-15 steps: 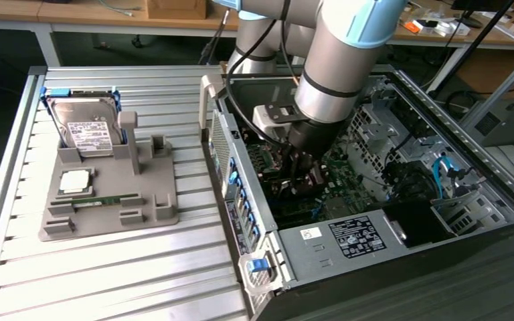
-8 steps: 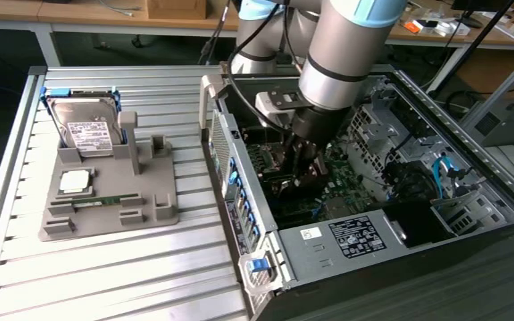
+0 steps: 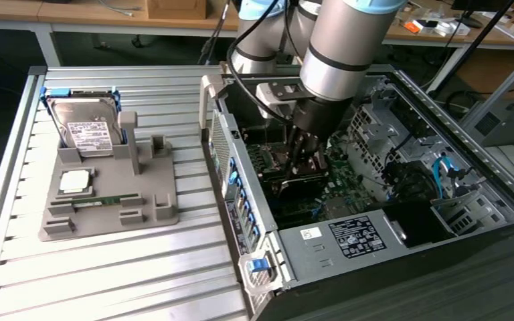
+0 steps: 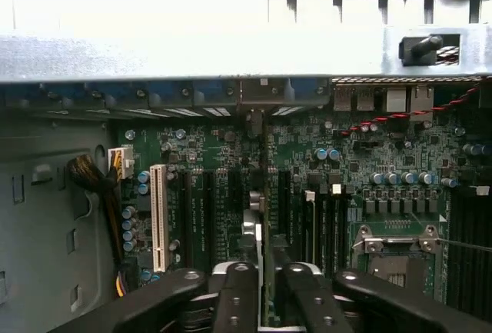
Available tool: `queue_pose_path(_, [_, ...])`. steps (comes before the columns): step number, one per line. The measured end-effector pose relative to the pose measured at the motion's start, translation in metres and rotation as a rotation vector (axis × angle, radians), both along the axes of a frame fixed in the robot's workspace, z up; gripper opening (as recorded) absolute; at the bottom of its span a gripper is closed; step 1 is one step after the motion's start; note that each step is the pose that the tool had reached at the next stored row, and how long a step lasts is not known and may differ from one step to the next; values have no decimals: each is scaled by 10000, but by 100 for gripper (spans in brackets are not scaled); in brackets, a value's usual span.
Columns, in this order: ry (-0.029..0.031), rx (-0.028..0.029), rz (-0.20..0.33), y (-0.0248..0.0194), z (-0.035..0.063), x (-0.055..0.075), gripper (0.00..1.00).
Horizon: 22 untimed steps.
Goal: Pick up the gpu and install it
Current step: 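Insert the gpu into the slot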
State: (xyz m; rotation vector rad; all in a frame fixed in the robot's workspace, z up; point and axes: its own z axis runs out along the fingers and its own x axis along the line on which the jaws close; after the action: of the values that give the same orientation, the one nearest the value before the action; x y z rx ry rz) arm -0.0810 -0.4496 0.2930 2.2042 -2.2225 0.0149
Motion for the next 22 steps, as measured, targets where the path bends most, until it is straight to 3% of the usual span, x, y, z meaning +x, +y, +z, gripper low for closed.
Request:
queue_pose_path(1, [0, -1, 7, 0, 0, 0, 20])
queue_pose_path(3, [4, -3, 31, 0, 1, 6, 11])
queue_pose_path(5, [28, -3, 94, 0, 1, 53, 11])
queue_pose_path(14, [263, -1, 262, 0, -11, 491, 11])
queue_pose_path(22, [385, -1, 351, 0, -12, 777, 11])
